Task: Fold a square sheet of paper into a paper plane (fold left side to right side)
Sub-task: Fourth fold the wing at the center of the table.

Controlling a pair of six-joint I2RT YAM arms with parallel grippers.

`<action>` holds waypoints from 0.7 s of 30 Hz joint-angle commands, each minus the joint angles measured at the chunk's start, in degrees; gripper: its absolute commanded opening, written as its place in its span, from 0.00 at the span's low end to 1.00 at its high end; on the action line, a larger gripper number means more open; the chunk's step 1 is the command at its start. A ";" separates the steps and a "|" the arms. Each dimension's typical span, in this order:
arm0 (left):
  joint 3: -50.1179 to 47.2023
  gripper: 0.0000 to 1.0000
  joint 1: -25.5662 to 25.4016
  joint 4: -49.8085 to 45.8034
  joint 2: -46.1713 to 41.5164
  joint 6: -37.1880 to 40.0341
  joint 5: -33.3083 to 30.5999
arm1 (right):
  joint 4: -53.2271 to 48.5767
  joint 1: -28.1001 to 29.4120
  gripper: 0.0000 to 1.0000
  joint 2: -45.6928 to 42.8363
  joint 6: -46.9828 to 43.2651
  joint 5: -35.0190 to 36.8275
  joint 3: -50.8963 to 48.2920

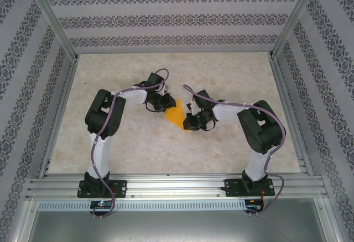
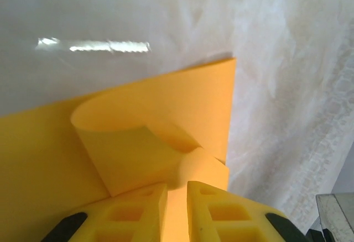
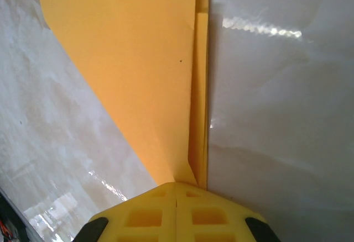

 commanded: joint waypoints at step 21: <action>13.86 0.24 11.96 -6.02 9.14 7.01 -8.25 | -8.46 1.71 0.06 3.30 -0.86 6.29 -3.73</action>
